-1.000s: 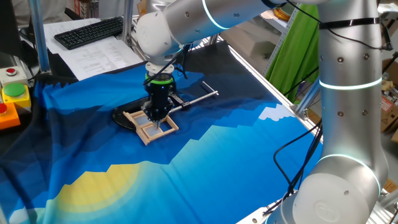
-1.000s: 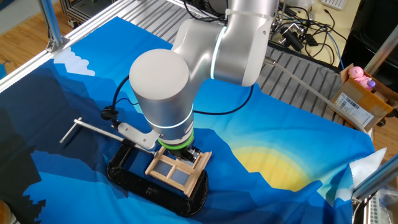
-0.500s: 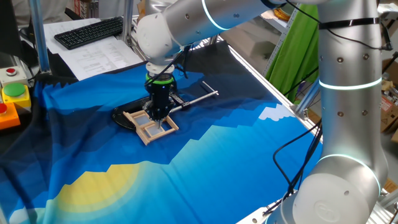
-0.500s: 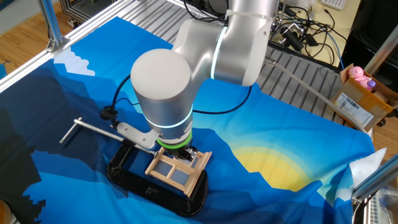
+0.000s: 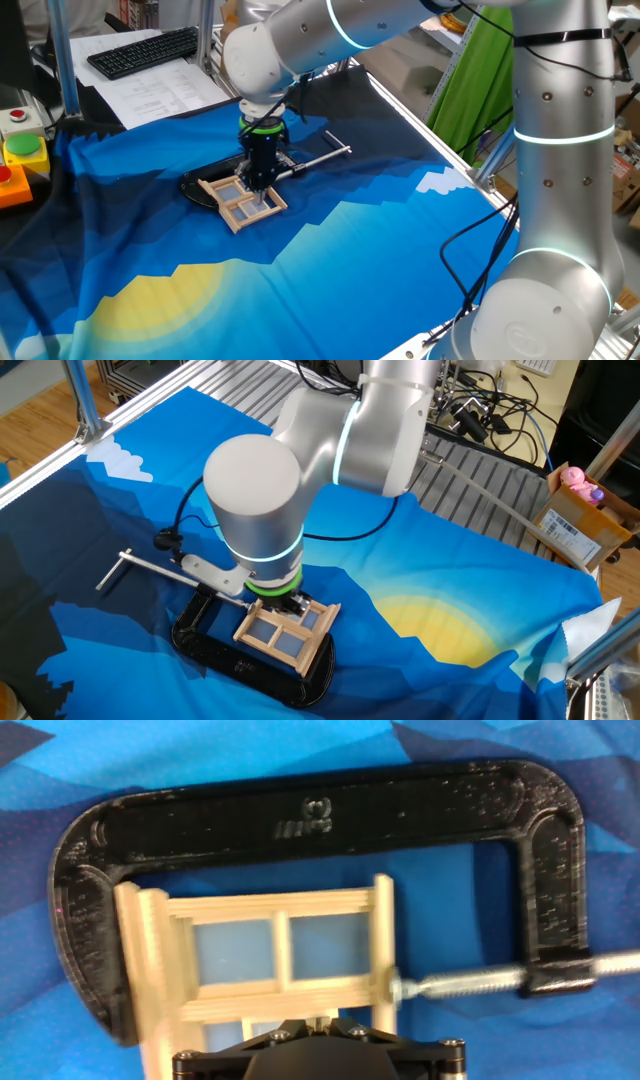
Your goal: Close a sliding window
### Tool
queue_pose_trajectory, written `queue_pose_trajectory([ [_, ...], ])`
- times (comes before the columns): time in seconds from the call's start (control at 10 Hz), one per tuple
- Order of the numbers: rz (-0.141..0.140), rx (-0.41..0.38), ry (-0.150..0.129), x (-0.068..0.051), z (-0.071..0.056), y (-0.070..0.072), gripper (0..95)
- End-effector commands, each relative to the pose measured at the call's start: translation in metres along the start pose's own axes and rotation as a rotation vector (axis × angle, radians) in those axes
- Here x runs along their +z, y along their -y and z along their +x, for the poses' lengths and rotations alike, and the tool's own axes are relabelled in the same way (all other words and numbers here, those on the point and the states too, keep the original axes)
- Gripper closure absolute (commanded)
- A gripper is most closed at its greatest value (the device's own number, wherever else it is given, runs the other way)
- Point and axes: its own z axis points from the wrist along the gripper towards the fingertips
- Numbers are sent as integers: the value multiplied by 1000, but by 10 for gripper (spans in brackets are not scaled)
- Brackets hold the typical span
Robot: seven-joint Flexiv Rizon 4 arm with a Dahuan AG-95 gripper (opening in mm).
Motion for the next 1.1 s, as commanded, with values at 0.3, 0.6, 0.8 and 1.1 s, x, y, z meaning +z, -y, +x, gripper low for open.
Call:
queue_pose_trajectory([
  [0.3,19,-15,8,1,-2,6,950],
  [0.6,42,-28,6,-4,-4,12,950],
  [0.8,53,-40,10,-2,-5,16,950],
  [1.1,11,-33,-16,-8,-3,18,950],
])
